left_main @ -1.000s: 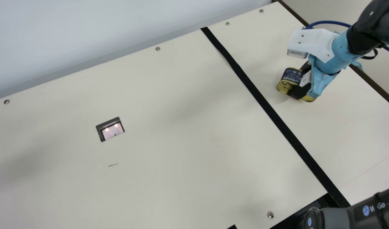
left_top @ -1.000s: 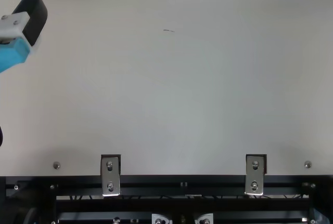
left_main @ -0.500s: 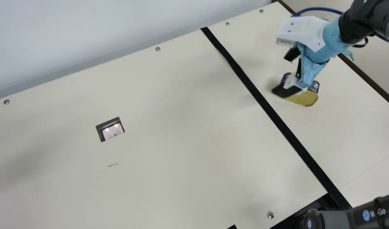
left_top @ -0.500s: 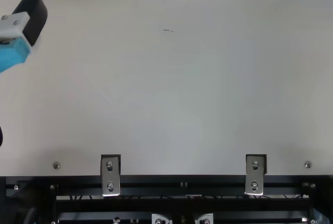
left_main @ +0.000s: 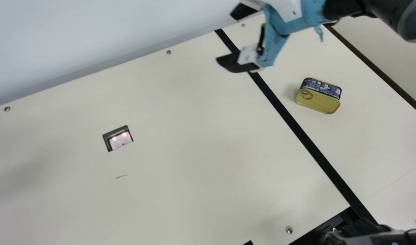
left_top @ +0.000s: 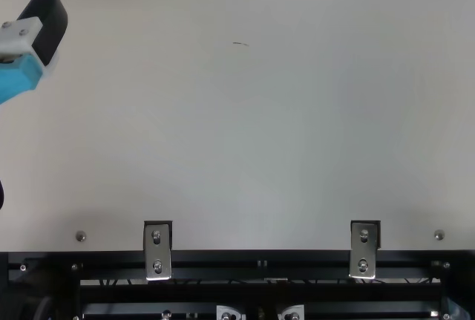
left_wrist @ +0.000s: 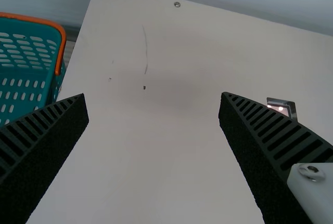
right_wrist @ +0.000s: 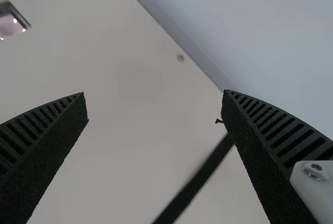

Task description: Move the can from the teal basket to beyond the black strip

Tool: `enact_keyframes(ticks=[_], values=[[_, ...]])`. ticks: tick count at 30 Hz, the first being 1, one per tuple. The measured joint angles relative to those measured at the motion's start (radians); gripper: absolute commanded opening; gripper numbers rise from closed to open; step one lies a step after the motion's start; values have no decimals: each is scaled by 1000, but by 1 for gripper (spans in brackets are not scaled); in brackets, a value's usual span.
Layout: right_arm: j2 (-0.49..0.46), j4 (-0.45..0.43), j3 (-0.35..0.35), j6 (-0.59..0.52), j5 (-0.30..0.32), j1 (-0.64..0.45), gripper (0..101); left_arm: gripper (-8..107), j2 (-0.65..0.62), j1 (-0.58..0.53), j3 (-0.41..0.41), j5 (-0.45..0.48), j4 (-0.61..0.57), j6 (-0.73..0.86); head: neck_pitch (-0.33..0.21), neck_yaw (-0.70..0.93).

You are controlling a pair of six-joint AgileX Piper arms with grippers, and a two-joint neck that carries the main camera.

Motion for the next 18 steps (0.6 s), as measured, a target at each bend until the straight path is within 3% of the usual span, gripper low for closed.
enact_keyframes(ticks=[7, 9, 18], values=[[14, 106, -20, -17, -75, 147, 101, 90, 0, 0, 0, 0, 0, 0, -5, 123], [21, 118, -24, -20, -99, 177, 101, 90, 0, 0, 0, 0, 0, 0, -41, 174], [43, 135, -30, -23, -200, 257, 101, 90, 0, 0, 0, 0, 0, 0, -61, 379]])
